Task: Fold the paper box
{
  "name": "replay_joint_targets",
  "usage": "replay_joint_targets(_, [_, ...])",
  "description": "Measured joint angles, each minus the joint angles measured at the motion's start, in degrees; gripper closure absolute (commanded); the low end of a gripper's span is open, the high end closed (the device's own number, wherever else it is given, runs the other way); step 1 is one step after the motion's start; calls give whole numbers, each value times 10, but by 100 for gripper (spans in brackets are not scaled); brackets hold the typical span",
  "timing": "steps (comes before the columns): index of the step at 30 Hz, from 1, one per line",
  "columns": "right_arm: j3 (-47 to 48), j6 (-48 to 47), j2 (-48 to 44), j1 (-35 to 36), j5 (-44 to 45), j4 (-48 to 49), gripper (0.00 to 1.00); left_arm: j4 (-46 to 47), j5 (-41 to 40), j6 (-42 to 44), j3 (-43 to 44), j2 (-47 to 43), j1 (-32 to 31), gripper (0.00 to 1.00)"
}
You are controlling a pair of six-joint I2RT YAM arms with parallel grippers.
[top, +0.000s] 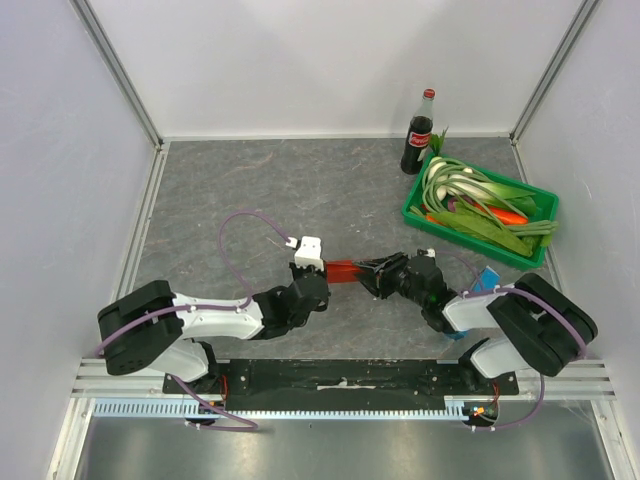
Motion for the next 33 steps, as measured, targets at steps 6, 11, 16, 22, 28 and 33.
replay_joint_targets(6, [-15, 15, 38, 0, -2, 72, 61, 33, 17, 0, -24, -12, 0, 67])
replay_joint_targets(11, [-18, 23, 70, 0, -3, 118, 63, -4, 90, 0, -67, -12, -8, 48])
replay_joint_targets(16, [-15, 33, 103, 0, -4, 158, 67, -38, 143, 2, -93, -23, -8, 40])
replay_joint_targets(22, [-10, 41, 134, 0, -6, 195, 77, -61, 200, 2, -126, -164, -4, 21])
replay_joint_targets(28, [-8, 41, 146, 0, -6, 209, 79, -80, 328, -32, -109, -283, 155, 9])
replay_joint_targets(33, [-8, 41, 148, 0, -6, 214, 85, -82, 491, -66, -40, -175, 316, 8])
